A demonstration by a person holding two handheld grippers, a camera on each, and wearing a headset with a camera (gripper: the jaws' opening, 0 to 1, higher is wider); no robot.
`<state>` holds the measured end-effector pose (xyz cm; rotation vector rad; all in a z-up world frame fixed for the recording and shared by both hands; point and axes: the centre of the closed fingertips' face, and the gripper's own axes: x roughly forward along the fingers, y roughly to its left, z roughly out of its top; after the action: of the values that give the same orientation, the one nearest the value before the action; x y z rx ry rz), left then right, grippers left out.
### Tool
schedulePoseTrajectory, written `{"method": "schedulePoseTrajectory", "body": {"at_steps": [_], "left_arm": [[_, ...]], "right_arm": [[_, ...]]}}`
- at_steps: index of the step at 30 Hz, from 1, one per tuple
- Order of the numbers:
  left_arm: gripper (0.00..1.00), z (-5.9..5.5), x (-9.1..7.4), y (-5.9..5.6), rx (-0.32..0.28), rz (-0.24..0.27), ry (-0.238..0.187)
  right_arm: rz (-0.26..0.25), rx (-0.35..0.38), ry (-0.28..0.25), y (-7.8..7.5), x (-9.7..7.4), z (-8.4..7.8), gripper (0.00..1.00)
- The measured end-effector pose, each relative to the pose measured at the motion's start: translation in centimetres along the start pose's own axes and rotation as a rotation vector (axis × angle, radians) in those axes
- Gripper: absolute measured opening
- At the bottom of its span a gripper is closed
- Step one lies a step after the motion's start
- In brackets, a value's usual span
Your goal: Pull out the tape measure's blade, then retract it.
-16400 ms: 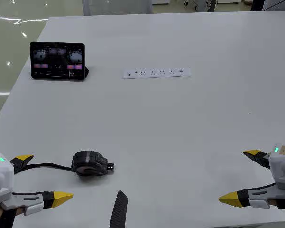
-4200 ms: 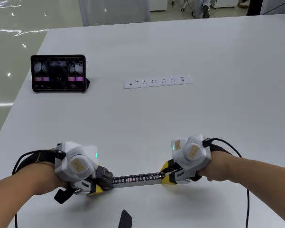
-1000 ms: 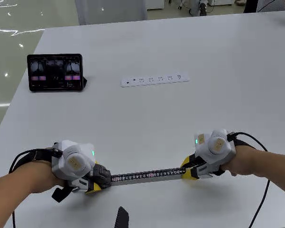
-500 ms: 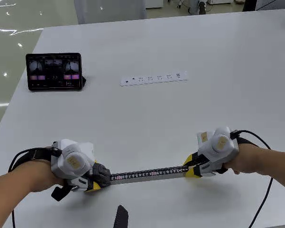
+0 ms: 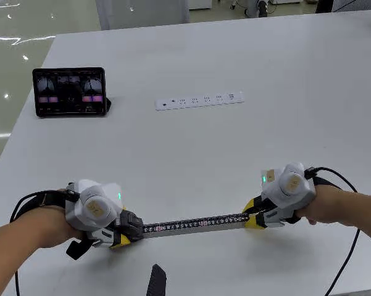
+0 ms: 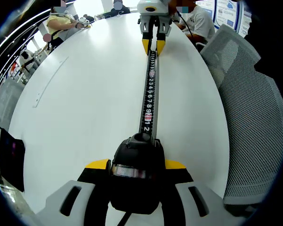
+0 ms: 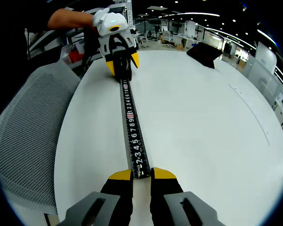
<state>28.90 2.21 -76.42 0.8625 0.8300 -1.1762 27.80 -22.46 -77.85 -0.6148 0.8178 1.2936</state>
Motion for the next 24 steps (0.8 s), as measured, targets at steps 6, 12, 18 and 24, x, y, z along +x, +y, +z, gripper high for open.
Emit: {"method": "schedulePoseTrajectory", "body": {"at_steps": [6,12,18,24], "left_arm": [[0.36,0.05,0.04,0.03,-0.002,0.0,-0.002],[0.37,0.08,-0.01,0.03,0.0,0.003,-0.009],[0.37,0.2,-0.01,0.0,0.009,-0.006,-0.024],[0.37,0.27,-0.05,-0.01,0.02,-0.003,-0.025]], "right_arm": [[-0.003,-0.001,0.004,-0.1,-0.04,-0.16,0.09],[-0.006,-0.005,0.003,-0.09,-0.01,-0.13,0.1],[-0.007,-0.007,0.014,-0.01,0.04,0.0,0.11],[-0.009,-0.033,0.036,0.07,0.09,0.0,0.11]]}}
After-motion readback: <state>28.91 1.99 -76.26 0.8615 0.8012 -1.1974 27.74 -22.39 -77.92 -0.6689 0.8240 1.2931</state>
